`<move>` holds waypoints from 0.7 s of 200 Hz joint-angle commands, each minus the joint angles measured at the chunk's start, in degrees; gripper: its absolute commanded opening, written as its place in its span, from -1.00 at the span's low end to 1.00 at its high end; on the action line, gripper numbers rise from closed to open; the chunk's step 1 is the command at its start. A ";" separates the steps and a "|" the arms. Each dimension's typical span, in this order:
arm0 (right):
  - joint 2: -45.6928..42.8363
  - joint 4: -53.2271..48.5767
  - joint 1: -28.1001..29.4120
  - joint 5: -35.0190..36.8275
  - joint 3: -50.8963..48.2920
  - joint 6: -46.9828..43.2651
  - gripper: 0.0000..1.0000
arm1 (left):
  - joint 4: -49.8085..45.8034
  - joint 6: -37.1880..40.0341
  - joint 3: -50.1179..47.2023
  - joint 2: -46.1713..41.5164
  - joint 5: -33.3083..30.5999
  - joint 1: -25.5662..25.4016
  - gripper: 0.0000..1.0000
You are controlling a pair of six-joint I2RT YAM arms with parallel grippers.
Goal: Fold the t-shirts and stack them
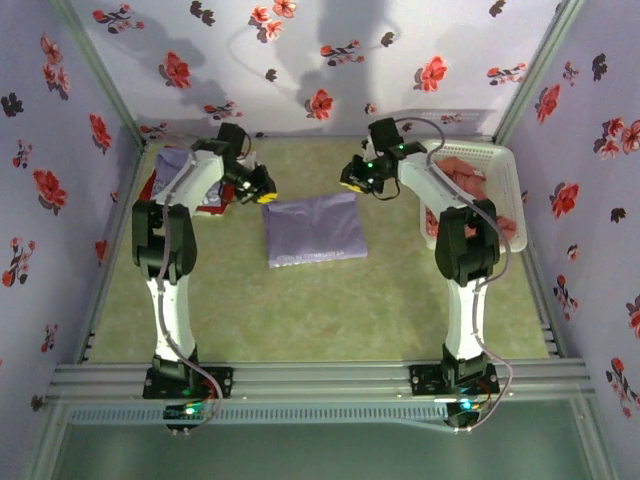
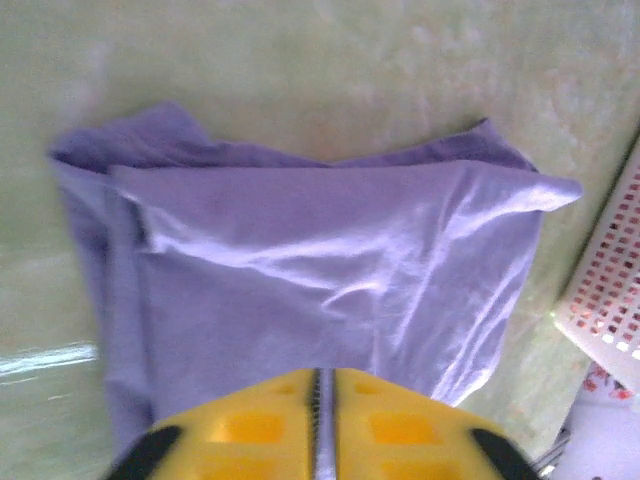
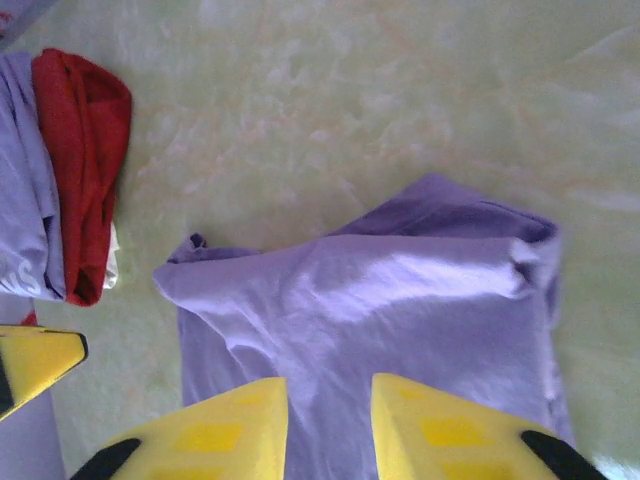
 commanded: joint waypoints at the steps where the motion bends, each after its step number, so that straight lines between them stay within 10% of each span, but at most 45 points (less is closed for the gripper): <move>1: 6.14 3.00 -0.08 -1.98 2.36 4.16 -0.59 | 8.40 -4.24 -5.89 0.09 -1.02 -2.37 -0.93; 62: 15.04 -3.41 -0.97 -1.24 9.73 4.64 -0.56 | 12.01 -4.70 -18.16 -0.25 -8.20 -1.00 -1.00; 98: 6.93 -7.47 -0.56 -0.37 9.50 1.08 -0.24 | 8.87 -1.15 -16.67 -8.76 -7.83 -1.19 -0.27; 140: -3.81 -7.40 -0.35 0.44 1.09 0.50 -0.07 | -3.43 3.76 -12.66 -11.63 -16.38 -1.27 -0.08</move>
